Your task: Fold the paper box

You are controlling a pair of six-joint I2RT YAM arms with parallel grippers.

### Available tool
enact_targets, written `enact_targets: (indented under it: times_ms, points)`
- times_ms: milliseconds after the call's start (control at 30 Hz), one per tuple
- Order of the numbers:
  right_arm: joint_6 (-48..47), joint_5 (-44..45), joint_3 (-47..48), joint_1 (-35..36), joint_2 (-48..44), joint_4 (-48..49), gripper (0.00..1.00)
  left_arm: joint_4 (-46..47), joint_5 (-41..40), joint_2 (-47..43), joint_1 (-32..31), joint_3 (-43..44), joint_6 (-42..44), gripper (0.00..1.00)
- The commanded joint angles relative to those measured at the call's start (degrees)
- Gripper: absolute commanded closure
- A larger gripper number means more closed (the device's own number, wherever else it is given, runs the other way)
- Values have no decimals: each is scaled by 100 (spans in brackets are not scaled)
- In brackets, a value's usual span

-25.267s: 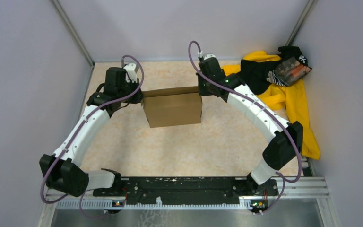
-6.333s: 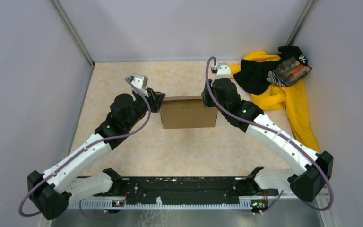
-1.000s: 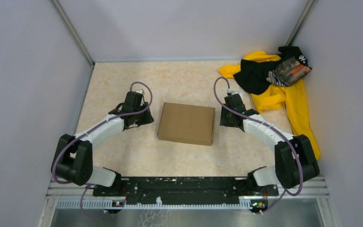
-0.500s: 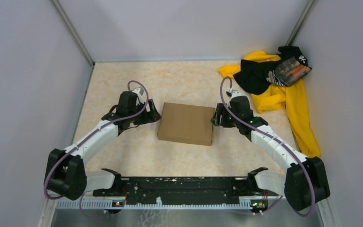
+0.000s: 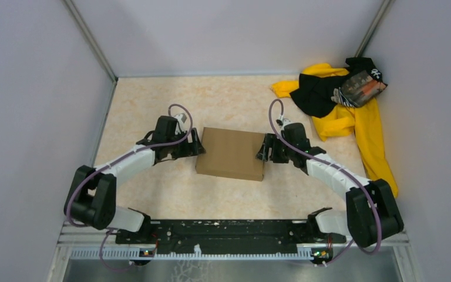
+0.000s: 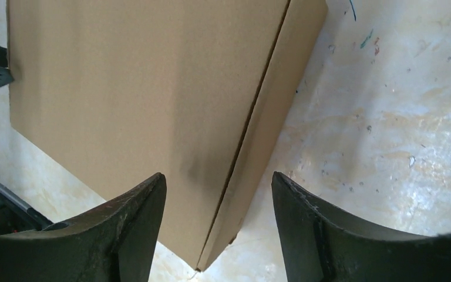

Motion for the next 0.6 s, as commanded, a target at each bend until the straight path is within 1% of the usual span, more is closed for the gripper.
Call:
enact_targets:
  times_ms: [0, 67, 167, 233, 333, 467, 567]
  points:
    - [246, -367, -42, -136, 320, 935, 35, 384, 33, 449, -26, 190, 186, 14]
    - [256, -406, 23, -148, 495, 967, 35, 450, 87, 574, -22, 210, 193, 18]
    - [263, -495, 157, -166, 719, 1115, 40, 549, 278, 632, -28, 237, 221, 30]
    - [264, -552, 242, -172, 832, 1127, 42, 621, 415, 621, -22, 230, 234, 34]
    - [244, -595, 340, -175, 973, 1123, 45, 603, 590, 607, -48, 294, 271, 38]
    - [196, -667, 447, -179, 1120, 1135, 46, 446, 662, 618, -164, 394, 300, 38]
    - [113, -723, 541, -181, 1207, 1130, 50, 403, 670, 529, -245, 375, 288, 38]
